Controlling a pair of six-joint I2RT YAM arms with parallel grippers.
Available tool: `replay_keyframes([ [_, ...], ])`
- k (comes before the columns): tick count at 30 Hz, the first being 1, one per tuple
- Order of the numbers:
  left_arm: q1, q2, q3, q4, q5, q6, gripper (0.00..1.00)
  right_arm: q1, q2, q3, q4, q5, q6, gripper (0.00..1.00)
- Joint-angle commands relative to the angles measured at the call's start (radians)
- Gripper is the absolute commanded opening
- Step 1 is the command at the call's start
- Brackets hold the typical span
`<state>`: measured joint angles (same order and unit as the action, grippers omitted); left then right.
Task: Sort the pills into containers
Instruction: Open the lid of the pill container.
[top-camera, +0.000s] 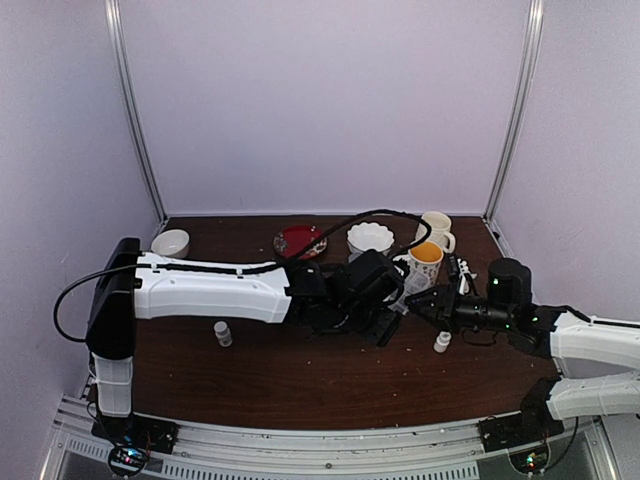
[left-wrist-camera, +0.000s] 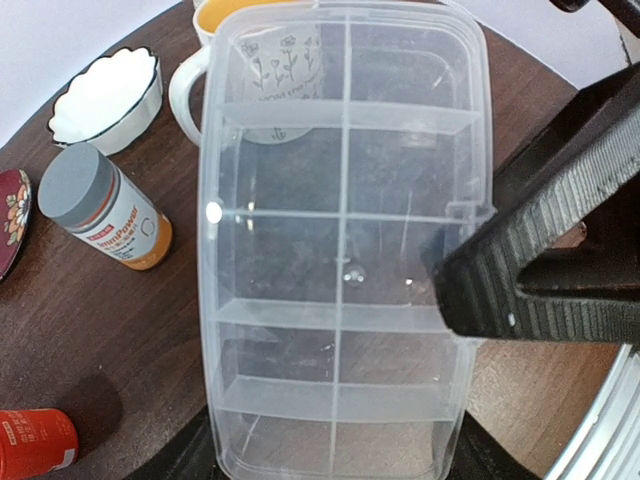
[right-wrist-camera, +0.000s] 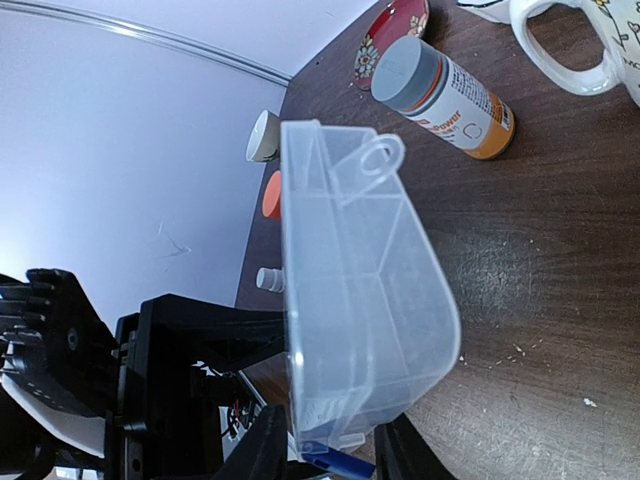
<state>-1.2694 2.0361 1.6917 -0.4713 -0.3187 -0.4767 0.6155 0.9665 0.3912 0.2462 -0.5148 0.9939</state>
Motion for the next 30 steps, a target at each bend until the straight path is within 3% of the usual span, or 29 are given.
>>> replay_keyframes([
  [1,0.001,-0.036,-0.006,0.017,-0.033,0.011,0.63,0.004,-0.015,0.003,0.019,-0.006,-0.003,0.30],
  [24,0.002,-0.021,-0.004,0.002,-0.063,0.011,0.63,0.004,-0.014,0.020,-0.025,0.007,-0.023,0.24],
  [30,0.001,-0.019,-0.003,-0.004,-0.071,0.010,0.63,0.004,-0.034,0.017,-0.015,0.006,-0.018,0.37],
])
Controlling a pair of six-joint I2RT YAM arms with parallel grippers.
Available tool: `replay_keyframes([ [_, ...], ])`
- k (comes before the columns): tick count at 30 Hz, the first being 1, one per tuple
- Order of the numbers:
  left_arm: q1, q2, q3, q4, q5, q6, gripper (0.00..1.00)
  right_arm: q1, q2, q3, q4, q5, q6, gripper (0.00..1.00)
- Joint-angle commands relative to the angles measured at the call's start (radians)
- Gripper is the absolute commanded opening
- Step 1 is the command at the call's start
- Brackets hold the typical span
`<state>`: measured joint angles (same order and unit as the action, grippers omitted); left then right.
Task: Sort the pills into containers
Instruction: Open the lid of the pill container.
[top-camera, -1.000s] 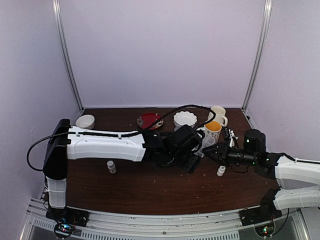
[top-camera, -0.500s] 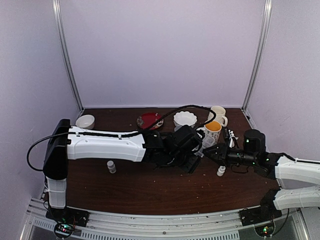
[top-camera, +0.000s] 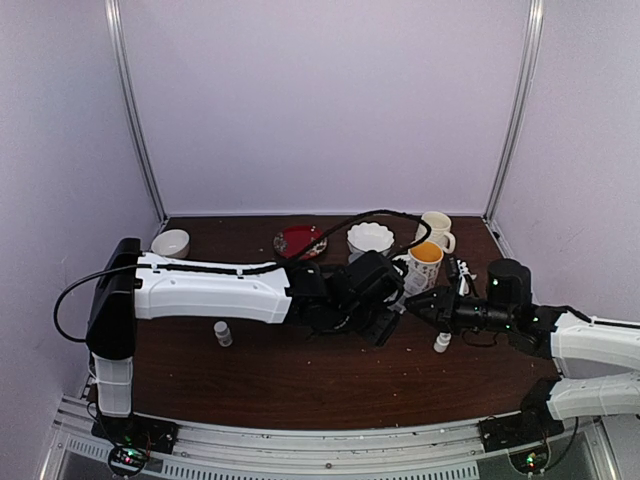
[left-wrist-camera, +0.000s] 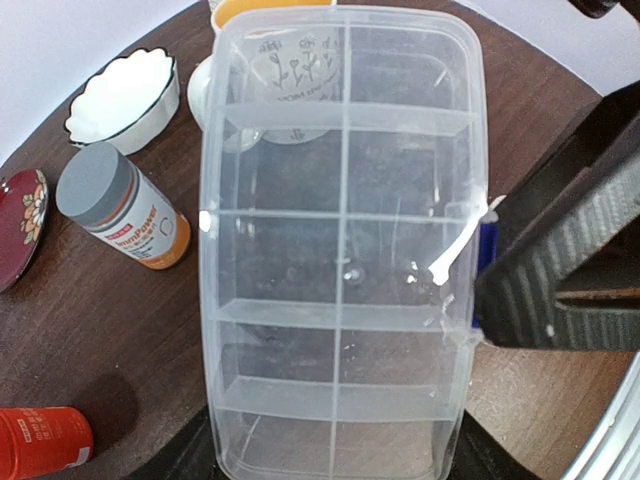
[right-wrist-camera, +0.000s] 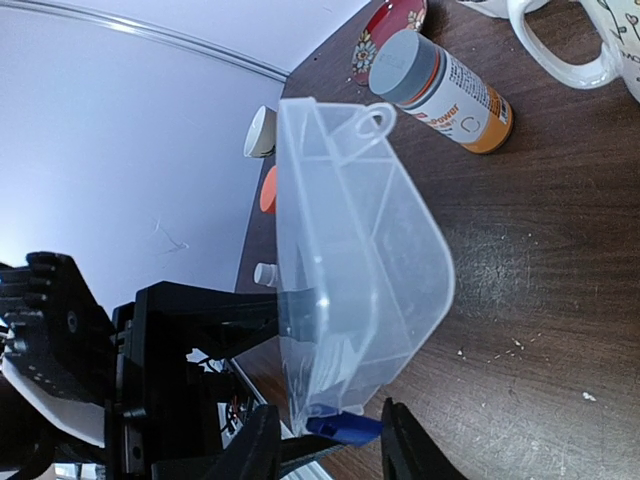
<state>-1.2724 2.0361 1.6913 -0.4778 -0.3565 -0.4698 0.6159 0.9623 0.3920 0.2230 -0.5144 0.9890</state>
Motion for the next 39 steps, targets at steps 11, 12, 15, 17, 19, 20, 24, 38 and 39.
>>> replay_keyframes([
  [11,0.004,-0.015,0.005,0.005,-0.018,0.002,0.63,0.004,-0.043,0.005,0.040,-0.005,-0.008,0.34],
  [12,0.004,-0.015,0.005,0.004,-0.019,0.002,0.63,0.004,-0.042,0.005,0.043,-0.005,-0.007,0.33],
  [15,0.004,-0.016,0.004,0.005,-0.018,0.000,0.63,0.004,-0.043,0.004,0.040,-0.002,-0.009,0.28],
  [17,0.004,-0.013,0.004,0.005,-0.019,0.000,0.63,0.004,-0.041,0.004,0.034,0.002,-0.010,0.24],
  [19,0.005,-0.014,0.005,0.005,-0.018,0.000,0.63,0.004,-0.037,0.005,0.029,0.004,-0.011,0.19],
  [20,0.004,-0.014,0.005,0.005,-0.015,0.001,0.63,0.004,-0.034,0.007,0.024,0.006,-0.013,0.19],
  [24,0.004,-0.014,0.005,0.004,-0.018,0.002,0.63,0.004,-0.026,0.005,0.021,0.011,-0.007,0.17],
  [38,0.004,-0.012,0.007,0.004,-0.009,0.002,0.64,0.002,-0.019,0.004,0.025,0.033,0.000,0.00],
  [39,0.004,-0.011,0.009,0.005,-0.008,0.001,0.66,0.002,-0.020,0.005,0.022,0.035,-0.001,0.00],
])
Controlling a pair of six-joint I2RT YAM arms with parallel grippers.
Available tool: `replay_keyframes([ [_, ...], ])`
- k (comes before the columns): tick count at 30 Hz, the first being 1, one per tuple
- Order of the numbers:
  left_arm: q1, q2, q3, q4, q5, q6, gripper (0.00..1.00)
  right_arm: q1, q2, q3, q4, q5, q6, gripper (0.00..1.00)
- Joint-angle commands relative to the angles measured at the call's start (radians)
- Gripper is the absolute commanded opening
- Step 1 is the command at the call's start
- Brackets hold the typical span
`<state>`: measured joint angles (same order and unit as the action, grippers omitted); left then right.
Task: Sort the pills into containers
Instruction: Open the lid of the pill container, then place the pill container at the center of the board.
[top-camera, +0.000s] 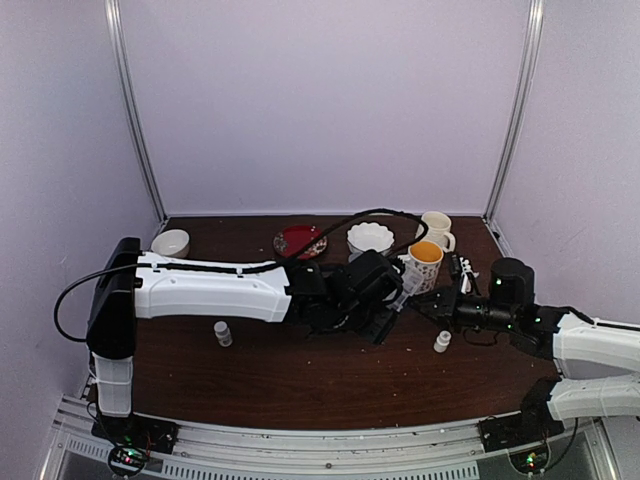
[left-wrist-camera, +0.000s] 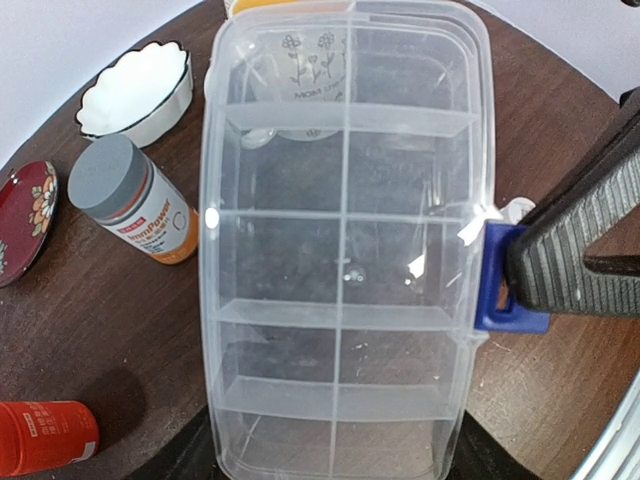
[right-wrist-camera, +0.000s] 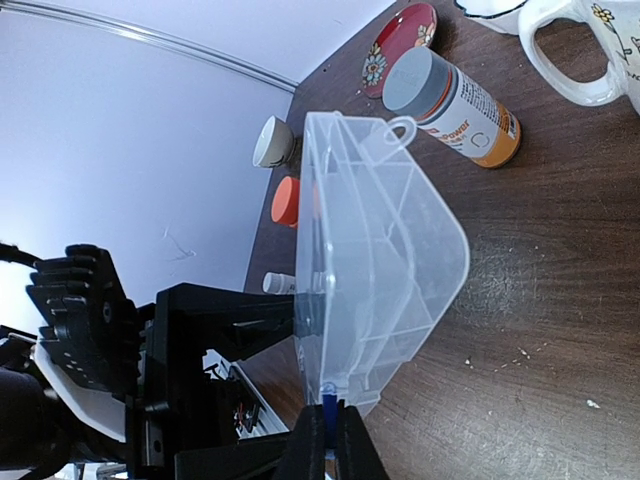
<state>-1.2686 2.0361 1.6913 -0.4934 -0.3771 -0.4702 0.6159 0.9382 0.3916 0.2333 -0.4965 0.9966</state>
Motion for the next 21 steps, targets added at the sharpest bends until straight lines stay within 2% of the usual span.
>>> replay_keyframes([
  [1,0.000,-0.010,0.010,0.018,0.013,0.001,0.70,0.002,0.004,0.008,0.009,0.018,-0.009,0.00],
  [4,0.002,-0.004,0.014,0.010,0.010,-0.008,0.84,0.002,0.003,0.015,-0.002,0.017,-0.013,0.00],
  [12,0.003,0.010,0.032,-0.024,0.033,-0.010,0.95,0.002,0.032,0.022,0.000,0.007,-0.011,0.00],
  [17,0.002,0.016,0.031,-0.012,0.068,-0.007,0.93,0.002,0.046,0.022,0.017,-0.005,0.000,0.00],
  [21,0.002,0.030,0.041,-0.001,0.079,0.002,0.85,0.003,0.045,0.020,0.038,-0.020,0.021,0.00],
])
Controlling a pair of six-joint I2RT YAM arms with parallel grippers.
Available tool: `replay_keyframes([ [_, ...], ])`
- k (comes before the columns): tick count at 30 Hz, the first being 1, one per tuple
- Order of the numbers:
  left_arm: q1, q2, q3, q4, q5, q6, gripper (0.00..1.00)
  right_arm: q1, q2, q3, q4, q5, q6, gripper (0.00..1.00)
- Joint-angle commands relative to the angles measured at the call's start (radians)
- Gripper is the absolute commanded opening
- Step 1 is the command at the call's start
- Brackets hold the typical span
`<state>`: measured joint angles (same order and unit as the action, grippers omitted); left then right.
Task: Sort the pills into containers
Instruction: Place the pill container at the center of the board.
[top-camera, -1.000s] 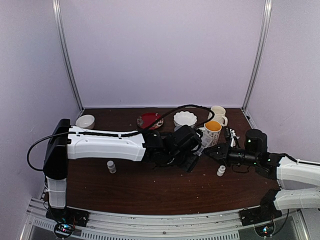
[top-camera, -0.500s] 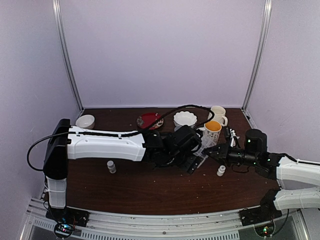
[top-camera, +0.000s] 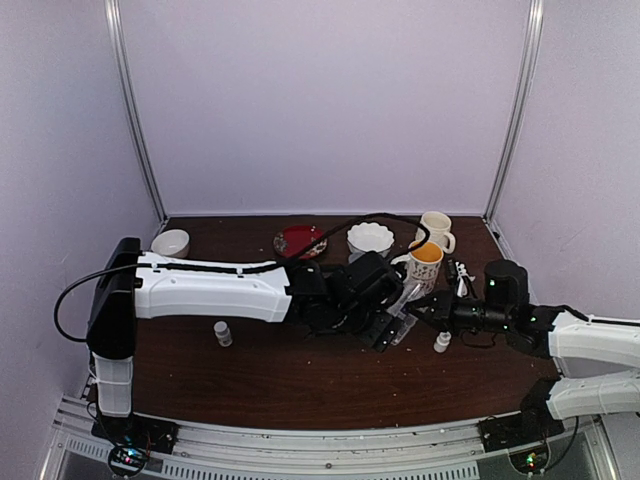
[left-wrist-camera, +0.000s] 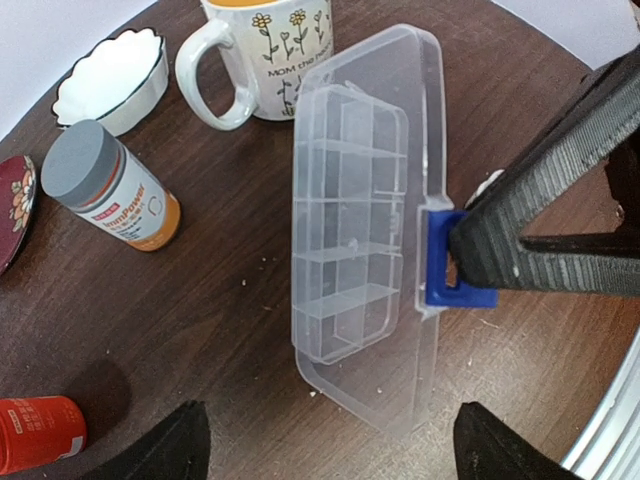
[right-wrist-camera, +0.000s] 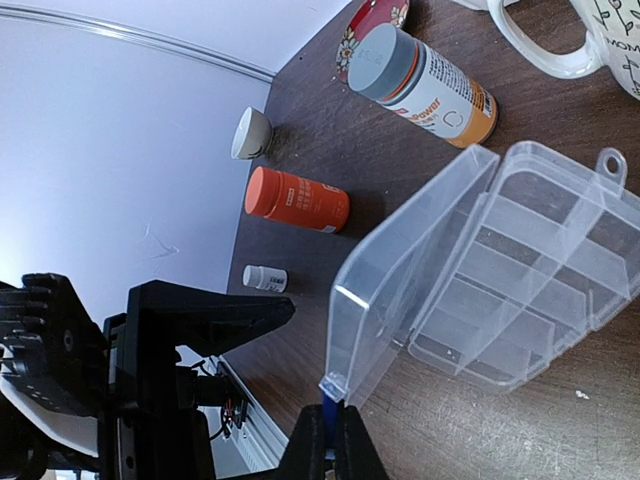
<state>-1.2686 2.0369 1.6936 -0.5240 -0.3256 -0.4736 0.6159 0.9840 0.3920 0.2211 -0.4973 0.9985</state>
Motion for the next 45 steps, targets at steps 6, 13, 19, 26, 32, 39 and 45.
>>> replay_keyframes([
  [6,0.002,0.052,0.075,-0.001,0.003,0.017,0.83,0.002,-0.011,0.013,0.076,-0.031,0.059,0.00],
  [13,0.003,0.070,0.097,0.001,0.002,0.020,0.73,0.002,-0.007,0.007,0.091,-0.037,0.085,0.00],
  [19,0.002,0.072,0.096,0.002,-0.050,0.019,0.48,0.002,-0.010,0.004,0.103,-0.041,0.100,0.00],
  [26,0.003,0.074,0.100,-0.002,-0.097,0.021,0.25,0.002,-0.007,-0.008,0.124,-0.039,0.115,0.00],
  [32,0.002,0.074,0.095,-0.008,-0.096,0.004,0.06,0.002,-0.007,-0.022,0.113,-0.017,0.095,0.25],
  [39,0.010,0.075,0.074,-0.042,-0.078,-0.072,0.05,0.002,-0.042,-0.023,-0.005,0.065,0.012,0.44],
  [45,0.042,0.074,0.026,-0.018,0.023,-0.160,0.05,0.002,-0.033,-0.027,-0.083,0.107,-0.059,0.38],
])
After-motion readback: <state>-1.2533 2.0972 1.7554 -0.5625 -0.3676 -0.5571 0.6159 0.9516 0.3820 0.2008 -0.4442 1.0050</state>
